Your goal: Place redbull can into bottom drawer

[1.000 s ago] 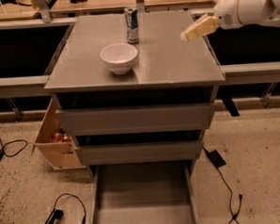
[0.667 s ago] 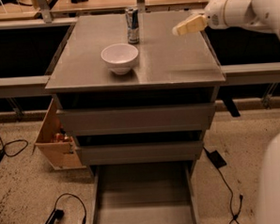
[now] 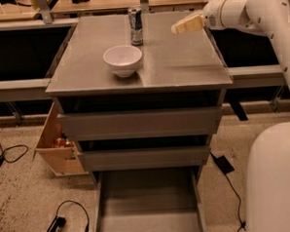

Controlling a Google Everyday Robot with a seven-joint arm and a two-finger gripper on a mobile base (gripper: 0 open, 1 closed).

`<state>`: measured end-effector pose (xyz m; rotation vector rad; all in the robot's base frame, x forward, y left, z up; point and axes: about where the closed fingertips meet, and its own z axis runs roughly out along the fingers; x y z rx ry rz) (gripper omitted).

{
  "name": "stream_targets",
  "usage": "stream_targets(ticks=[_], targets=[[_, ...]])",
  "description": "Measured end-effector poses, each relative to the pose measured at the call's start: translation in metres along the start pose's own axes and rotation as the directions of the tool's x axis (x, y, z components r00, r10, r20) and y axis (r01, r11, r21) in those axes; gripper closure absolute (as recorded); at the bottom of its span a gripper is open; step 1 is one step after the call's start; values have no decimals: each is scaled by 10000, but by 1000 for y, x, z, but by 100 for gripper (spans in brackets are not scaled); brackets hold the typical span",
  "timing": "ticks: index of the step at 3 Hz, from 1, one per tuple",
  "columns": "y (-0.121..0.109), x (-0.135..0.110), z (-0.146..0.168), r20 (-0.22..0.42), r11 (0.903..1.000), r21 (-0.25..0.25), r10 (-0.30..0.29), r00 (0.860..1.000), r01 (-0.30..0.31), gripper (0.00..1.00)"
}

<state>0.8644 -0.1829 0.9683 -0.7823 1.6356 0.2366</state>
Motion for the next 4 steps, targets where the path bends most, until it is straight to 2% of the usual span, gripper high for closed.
stream_targets(ticks=[1,2,3,4], targets=[[8,3,21,151,9991,-408,108,9998,-101,0],[36,10,68,401,9893,-1350,616,9973,-557,0],[54,15,106,432,9777,-1719,1301,9906,-1209,0],[61,18,136,263,9699,-1494,1982,9798,-1922,0]])
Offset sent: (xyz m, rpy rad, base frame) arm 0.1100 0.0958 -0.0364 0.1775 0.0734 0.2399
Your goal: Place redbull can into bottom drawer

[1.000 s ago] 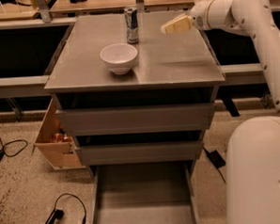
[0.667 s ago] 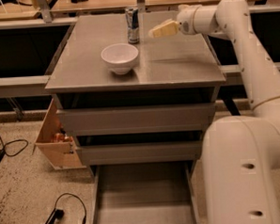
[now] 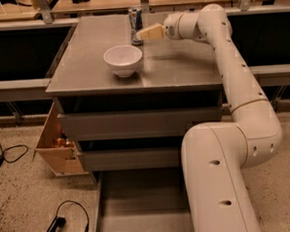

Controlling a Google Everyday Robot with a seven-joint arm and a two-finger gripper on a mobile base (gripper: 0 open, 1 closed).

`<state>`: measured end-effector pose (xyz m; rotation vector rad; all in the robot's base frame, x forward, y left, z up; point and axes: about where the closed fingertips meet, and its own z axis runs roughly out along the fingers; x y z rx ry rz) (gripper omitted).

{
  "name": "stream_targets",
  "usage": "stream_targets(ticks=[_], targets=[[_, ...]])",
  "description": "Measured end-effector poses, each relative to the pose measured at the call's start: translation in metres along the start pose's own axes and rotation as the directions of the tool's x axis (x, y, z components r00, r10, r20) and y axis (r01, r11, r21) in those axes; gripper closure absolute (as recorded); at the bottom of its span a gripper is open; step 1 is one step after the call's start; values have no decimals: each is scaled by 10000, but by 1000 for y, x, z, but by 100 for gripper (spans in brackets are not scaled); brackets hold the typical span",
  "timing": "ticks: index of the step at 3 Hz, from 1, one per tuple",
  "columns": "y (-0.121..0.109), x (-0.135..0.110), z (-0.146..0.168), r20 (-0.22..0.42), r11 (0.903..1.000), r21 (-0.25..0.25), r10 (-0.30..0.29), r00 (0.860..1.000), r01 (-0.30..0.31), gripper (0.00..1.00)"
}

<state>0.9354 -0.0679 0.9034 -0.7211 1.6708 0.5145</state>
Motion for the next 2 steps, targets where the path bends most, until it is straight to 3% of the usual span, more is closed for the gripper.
stream_targets(ticks=[1,2], targets=[[0,-4,28,125,9982,468,364,9993,-370,0],[10,-12,61,677,9964,576,586,9960,-626,0]])
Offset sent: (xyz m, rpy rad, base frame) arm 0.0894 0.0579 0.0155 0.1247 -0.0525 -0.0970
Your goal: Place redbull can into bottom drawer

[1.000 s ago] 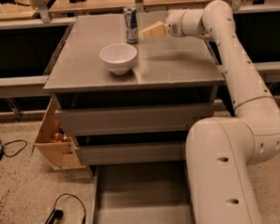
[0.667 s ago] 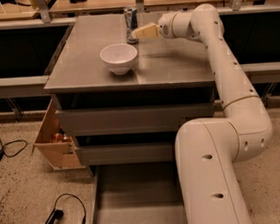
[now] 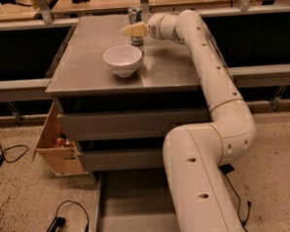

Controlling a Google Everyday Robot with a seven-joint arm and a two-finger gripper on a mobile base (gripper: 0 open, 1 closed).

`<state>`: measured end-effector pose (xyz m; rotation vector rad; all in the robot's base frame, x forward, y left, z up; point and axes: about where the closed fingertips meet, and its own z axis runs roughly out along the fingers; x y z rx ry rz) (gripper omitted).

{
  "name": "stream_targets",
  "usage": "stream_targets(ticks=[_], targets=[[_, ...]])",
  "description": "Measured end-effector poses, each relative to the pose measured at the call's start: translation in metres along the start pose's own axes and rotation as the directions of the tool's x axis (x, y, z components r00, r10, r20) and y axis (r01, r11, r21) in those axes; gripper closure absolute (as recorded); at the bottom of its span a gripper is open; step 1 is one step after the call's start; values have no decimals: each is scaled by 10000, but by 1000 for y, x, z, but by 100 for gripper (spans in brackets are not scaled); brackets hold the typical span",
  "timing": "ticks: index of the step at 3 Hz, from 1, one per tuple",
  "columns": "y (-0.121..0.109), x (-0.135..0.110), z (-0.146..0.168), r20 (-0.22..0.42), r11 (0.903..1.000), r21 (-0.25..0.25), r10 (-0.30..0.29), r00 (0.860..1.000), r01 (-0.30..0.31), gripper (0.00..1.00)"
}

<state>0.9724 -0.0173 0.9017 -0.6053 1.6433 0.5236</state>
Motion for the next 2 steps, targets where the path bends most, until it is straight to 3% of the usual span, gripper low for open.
stream_targets(ticks=[1,2], targets=[[9,-2,13,245,9999,-81,118,9996,-116,0],[14,-4,22,368,9999,-78,-63,9993,65,18]])
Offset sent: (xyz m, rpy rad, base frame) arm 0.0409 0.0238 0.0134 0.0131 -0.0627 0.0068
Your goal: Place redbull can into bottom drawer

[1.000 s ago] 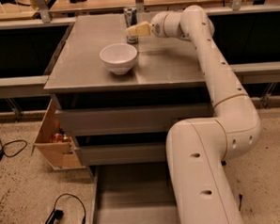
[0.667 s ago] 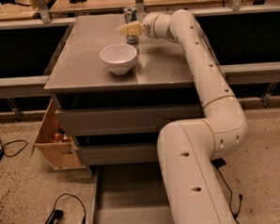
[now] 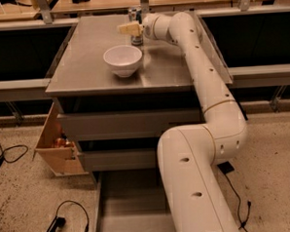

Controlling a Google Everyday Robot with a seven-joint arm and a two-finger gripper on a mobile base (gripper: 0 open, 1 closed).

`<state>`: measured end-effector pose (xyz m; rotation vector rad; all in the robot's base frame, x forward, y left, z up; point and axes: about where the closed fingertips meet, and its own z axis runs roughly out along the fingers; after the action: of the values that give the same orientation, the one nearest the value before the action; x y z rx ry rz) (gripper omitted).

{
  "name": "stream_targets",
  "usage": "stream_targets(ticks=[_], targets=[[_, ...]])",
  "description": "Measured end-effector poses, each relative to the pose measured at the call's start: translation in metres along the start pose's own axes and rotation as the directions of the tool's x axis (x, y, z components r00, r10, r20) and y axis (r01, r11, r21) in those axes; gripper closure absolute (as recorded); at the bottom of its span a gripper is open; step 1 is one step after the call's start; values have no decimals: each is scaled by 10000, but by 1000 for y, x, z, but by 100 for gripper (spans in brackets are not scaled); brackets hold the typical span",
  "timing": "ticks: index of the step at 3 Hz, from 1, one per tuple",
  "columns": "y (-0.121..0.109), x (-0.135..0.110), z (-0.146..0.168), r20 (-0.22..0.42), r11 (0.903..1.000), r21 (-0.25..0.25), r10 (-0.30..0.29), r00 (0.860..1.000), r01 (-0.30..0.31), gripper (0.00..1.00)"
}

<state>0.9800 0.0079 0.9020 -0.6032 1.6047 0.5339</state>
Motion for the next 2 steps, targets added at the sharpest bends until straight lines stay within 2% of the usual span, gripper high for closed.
stream_targets(ticks=[2], targets=[[0,0,1,8,10000,-1,-11,10000,11,65]])
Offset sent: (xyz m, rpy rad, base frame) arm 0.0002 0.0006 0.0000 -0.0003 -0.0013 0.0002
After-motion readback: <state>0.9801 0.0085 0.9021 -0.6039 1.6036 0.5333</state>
